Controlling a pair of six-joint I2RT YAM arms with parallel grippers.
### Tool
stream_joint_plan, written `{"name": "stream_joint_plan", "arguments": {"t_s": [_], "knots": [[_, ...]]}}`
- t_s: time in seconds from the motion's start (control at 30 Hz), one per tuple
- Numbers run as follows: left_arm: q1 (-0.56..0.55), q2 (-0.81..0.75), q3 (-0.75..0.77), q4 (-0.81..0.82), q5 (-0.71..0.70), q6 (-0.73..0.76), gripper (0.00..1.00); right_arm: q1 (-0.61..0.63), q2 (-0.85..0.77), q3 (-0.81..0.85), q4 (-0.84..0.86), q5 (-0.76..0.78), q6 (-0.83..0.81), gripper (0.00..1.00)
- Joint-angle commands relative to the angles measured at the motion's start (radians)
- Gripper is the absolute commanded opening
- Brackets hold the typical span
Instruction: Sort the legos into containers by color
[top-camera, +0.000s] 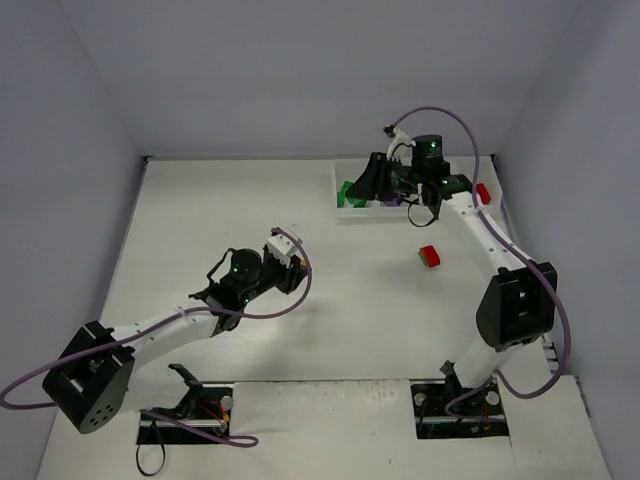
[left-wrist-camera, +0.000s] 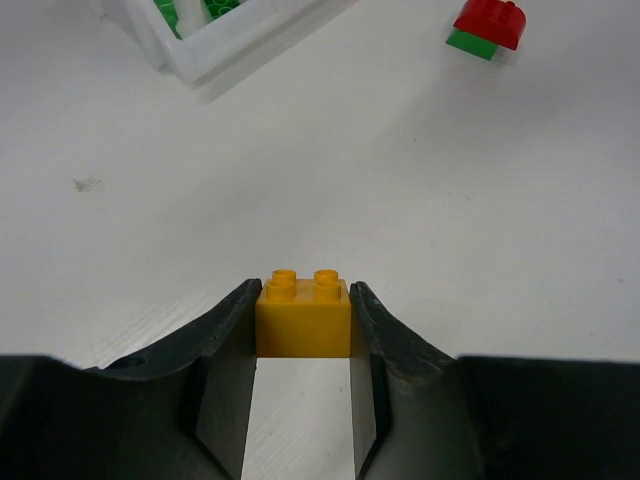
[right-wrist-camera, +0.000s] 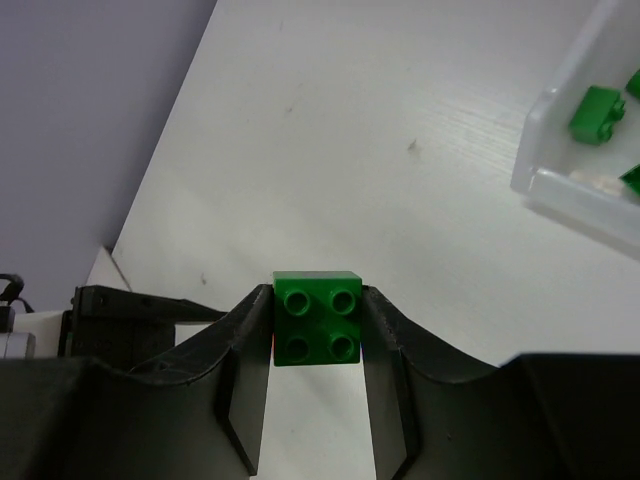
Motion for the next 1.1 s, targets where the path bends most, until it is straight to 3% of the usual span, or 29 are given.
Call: {"name": "stream_joint_plan", "arguments": {"t_s": [0.0,0.17,0.33,0.47,0.53,0.57,0.73,0.9,1.07], "knots": [[0.005,-0.055,0.041,0.038,-0.016,-0.007,0.00,0.022,-0.003,0.082,0.051,0.063,-0.042,0.00],[0.005,-0.056,0.058,0.027,-0.011,-0.011,0.00,0.023,0.148,0.201,0.063,0.363,-0.110,0.00],[0.005,-0.072,0.064,0.015,-0.013,-0.016,0.00,0.022,0.354,0.359,0.062,0.491,-0.141,0.09],[0.007,-0.085,0.066,0.006,-0.017,-0.007,0.00,0.023,0.469,0.465,0.054,0.487,-0.139,0.27],[0.007,-0.095,0.066,0.006,-0.022,-0.004,0.00,0.023,0.509,0.500,0.048,0.475,-0.130,0.42],[0.007,-0.095,0.066,0.007,-0.020,0.000,0.00,0.022,0.517,0.511,0.048,0.472,-0.128,0.51],[0.007,-0.093,0.075,0.014,-0.016,0.016,0.00,0.023,0.495,0.491,0.042,0.444,-0.139,0.72],[0.007,-0.088,0.092,0.030,0.018,0.047,0.00,0.023,0.330,0.387,0.042,0.343,-0.145,0.71],[0.007,-0.078,0.122,0.023,0.033,0.115,0.00,0.023,0.187,0.222,0.020,0.089,-0.121,0.65]]}}
